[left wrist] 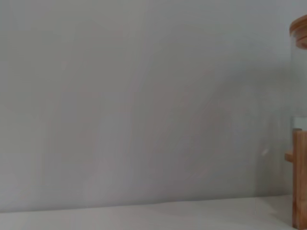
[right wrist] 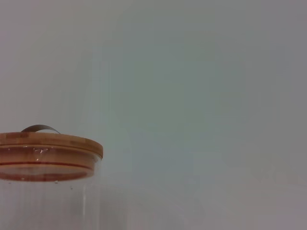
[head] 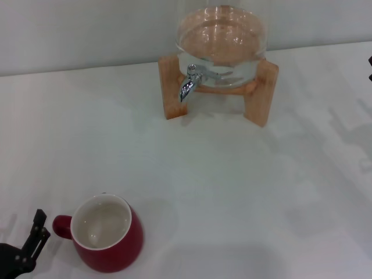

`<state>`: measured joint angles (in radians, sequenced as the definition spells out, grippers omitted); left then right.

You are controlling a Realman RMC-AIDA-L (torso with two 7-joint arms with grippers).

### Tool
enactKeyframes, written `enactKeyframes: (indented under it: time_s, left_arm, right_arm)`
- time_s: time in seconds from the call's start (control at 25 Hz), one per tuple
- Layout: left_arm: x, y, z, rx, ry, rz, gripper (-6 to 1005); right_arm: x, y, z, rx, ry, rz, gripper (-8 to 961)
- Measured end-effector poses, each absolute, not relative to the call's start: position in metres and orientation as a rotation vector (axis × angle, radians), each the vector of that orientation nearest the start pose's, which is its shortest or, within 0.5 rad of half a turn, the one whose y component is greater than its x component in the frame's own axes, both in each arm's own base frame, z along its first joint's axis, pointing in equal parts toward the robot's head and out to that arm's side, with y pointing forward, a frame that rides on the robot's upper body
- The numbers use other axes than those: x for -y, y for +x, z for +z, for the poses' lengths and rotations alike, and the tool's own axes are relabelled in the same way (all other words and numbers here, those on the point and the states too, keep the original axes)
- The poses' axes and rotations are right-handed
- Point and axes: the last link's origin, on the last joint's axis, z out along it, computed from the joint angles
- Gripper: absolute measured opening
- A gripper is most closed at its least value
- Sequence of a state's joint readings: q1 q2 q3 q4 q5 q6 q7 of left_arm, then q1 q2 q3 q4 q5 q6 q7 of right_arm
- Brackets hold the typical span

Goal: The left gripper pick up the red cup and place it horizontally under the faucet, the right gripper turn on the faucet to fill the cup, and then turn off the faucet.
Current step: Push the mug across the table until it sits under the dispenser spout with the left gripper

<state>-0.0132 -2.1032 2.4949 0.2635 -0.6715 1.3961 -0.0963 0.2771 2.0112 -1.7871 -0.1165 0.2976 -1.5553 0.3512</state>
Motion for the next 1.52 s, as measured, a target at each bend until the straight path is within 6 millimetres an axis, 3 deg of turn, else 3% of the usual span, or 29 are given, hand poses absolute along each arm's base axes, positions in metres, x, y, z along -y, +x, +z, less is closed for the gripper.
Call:
enactKeyframes:
  time_s: [0.8,1.52]
  left_arm:
    - [-0.167,-0.346,-0.068,0.602,-1.771,-0.705,881]
    - [-0.170,-0.347,-0.071,0.576,-1.792,-0.658,880]
  right_arm:
    - [-0.274,0.349,0.055,-0.367,-1.476,0.930,785]
    - [-0.274,0.349,0.056,-0.363,-1.473,0.927,785]
